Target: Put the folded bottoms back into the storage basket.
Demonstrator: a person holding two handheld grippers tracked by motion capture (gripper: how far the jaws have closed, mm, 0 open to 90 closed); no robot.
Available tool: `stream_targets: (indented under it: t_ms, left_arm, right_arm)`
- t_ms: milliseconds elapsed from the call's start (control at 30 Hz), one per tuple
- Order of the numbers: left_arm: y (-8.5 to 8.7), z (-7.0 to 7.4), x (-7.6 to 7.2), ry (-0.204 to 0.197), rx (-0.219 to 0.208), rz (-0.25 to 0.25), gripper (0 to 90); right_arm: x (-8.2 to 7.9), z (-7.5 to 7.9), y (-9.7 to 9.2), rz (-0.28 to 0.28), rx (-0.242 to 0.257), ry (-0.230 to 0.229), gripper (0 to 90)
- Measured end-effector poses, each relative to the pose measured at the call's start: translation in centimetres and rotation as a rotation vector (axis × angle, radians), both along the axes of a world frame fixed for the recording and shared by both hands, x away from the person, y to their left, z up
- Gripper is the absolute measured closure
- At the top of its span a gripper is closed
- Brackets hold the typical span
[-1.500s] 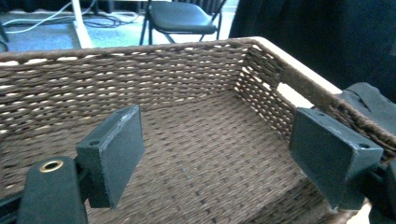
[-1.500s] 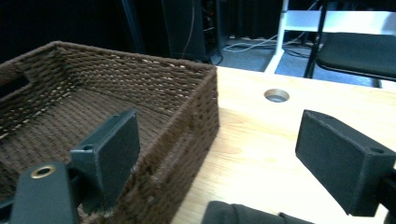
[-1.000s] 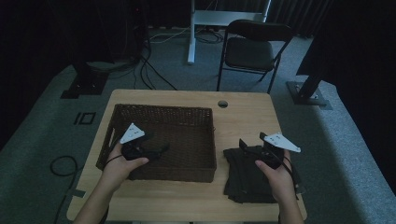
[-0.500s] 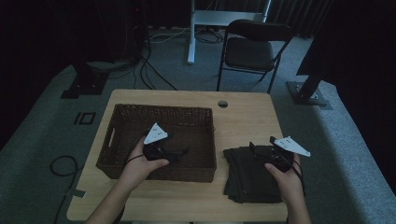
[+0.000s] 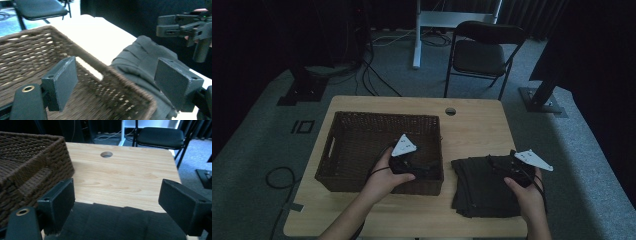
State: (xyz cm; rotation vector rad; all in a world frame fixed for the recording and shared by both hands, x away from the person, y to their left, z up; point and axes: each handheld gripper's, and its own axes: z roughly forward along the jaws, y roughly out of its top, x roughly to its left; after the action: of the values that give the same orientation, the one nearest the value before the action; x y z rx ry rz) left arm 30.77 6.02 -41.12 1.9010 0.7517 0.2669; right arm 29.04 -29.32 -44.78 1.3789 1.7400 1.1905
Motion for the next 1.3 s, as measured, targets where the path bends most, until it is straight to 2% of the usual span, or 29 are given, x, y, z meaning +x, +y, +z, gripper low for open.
stream_targets:
  t_ms: [67,433,533,567,667,967,1067,1300]
  left_arm:
    - [-1.6,-0.1,-0.1,-0.001,0.003,-0.027,19.1]
    - [-5.9,-0.4,-0.7,0.014,-0.014,-0.103,19.1]
    - [-6.6,-0.4,-0.8,0.018,-0.018,-0.116,19.1]
    - [-7.6,-0.5,-1.0,0.022,-0.02,-0.131,19.1]
    - [-8.9,-0.8,-1.2,0.026,-0.022,-0.15,19.1]
    - [-12.3,-2.3,-2.0,0.063,-0.037,-0.185,19.1]
    - [-13.3,-3.0,-2.3,0.065,-0.028,-0.195,19.0]
    - [-15.2,-5.2,-2.9,0.1,-0.002,-0.19,19.1]
  right_arm:
    - [-0.1,-0.2,-0.7,-0.009,-0.005,0.006,13.1]
    - [-0.2,-1.1,-2.7,-0.039,-0.011,0.023,13.1]
    - [-0.2,-1.2,-3.1,-0.044,-0.008,0.024,13.1]
    - [-0.2,-1.3,-3.3,-0.049,-0.013,0.027,13.1]
    - [-0.2,-1.7,-4.1,-0.061,-0.018,0.037,13.2]
    - [-0.1,-2.7,-5.6,-0.088,-0.014,0.066,13.1]
    - [0.0,-3.2,-6.0,-0.096,-0.02,0.078,13.2]
    - [0.3,-4.6,-6.9,-0.094,-0.023,0.101,13.2]
